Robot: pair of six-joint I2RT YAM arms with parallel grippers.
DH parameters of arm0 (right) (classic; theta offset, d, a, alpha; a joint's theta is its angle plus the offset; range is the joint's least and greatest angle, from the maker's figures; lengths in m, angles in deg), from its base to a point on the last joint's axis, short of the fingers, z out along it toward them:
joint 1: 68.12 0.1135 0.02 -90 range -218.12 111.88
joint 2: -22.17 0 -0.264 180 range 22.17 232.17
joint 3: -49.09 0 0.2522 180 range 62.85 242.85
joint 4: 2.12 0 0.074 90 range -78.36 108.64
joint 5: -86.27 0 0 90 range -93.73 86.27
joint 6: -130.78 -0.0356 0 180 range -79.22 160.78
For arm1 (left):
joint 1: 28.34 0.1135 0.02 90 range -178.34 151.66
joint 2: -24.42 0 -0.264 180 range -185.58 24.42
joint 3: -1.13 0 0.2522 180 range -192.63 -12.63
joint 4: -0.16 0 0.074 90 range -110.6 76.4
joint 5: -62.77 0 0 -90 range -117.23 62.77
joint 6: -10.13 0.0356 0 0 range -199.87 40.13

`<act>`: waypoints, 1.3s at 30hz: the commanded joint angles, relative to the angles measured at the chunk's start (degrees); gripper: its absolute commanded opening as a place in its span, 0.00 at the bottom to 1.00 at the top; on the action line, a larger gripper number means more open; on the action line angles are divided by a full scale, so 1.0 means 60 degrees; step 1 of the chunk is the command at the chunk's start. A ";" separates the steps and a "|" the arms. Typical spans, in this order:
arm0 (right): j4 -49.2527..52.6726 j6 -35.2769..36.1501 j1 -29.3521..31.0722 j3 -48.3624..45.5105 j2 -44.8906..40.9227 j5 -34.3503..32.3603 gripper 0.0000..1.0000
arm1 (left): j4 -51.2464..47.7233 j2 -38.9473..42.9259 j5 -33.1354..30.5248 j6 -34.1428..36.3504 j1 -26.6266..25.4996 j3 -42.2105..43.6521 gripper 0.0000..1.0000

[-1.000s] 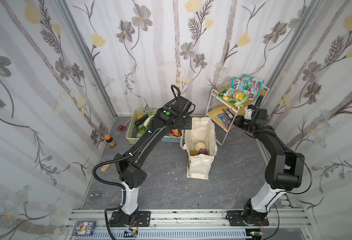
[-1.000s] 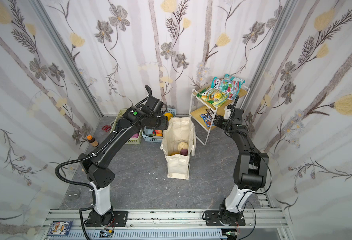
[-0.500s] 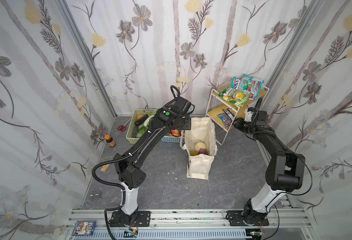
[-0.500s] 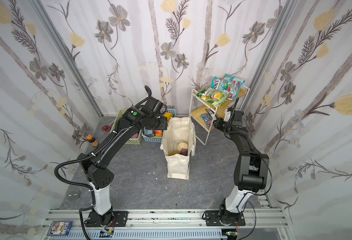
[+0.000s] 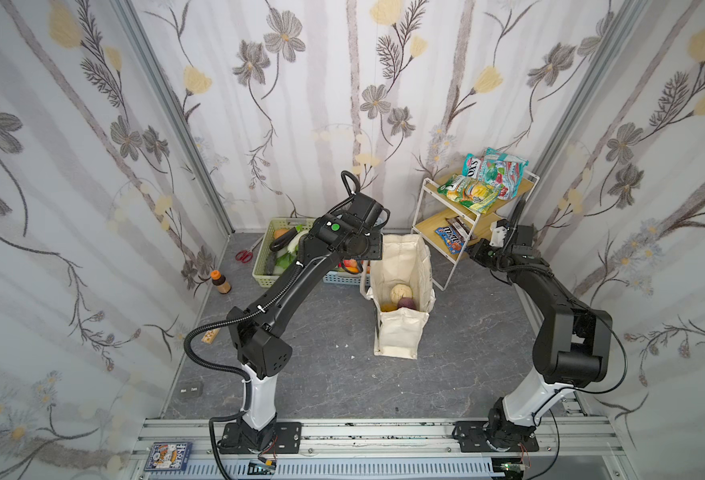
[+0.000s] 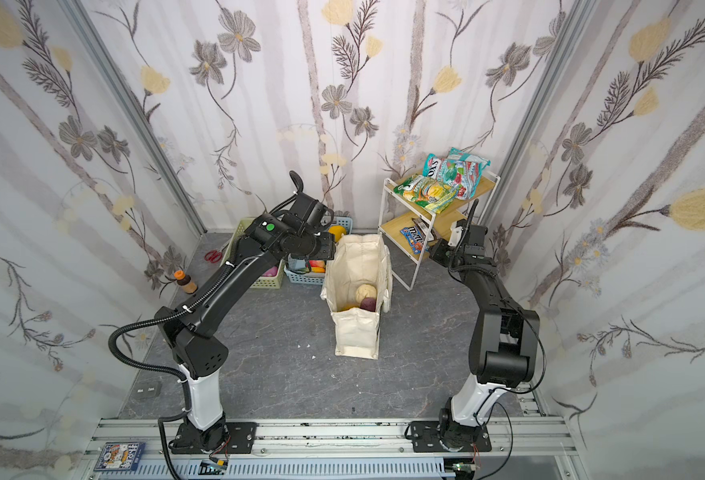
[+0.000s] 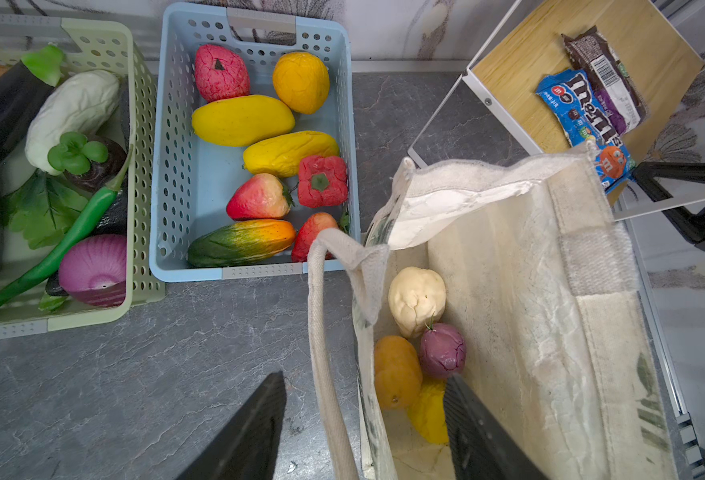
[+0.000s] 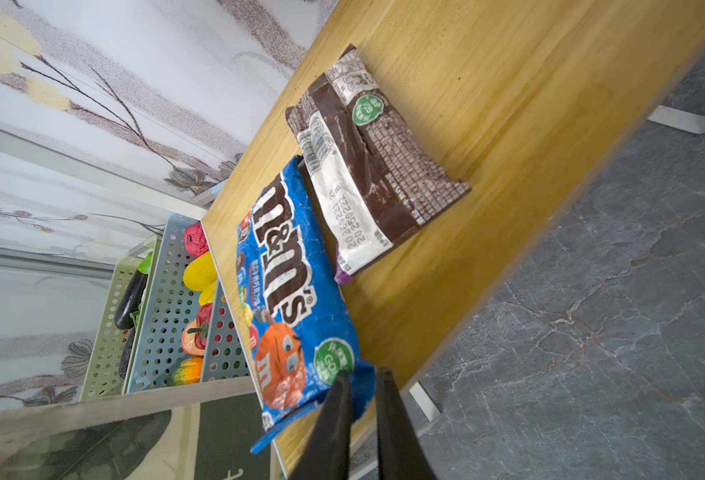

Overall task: Place the food into the grocery bag and tie it
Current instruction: 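Close the right gripper on the blue M&M's pack on the shelf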

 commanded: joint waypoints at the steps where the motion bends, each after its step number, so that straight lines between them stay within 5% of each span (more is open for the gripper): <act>1: -0.0434 -0.0145 0.0005 0.0054 -0.0066 0.0102 0.12 | 0.0116 0.0110 -0.0164 -0.0023 0.0015 0.0058 0.63; 10: -0.0540 -0.0191 -0.0068 -0.0222 -0.0387 -0.0052 0.03 | 0.0192 0.0124 -0.0174 -0.0008 0.0059 0.0117 0.63; 22: -0.0468 -0.0042 -0.0596 -0.0745 -0.0599 0.0298 0.04 | 0.0267 0.0023 -0.0083 -0.0012 0.0097 0.0008 0.63; 27: -0.0506 -0.0158 -0.0697 -0.0791 -0.0575 0.0369 0.14 | 0.0250 -0.0005 -0.0091 -0.0020 0.0103 -0.0069 0.63; 32: -0.1278 -0.0840 -0.0788 -0.1106 -0.0837 0.0632 0.40 | 0.0222 -0.0063 -0.0097 -0.0045 0.0103 -0.0190 0.63; 39: -0.2486 -0.1852 -0.0788 -0.1462 -0.1029 0.1165 0.52 | 0.0208 -0.0134 -0.0057 -0.0082 0.0102 -0.0263 0.63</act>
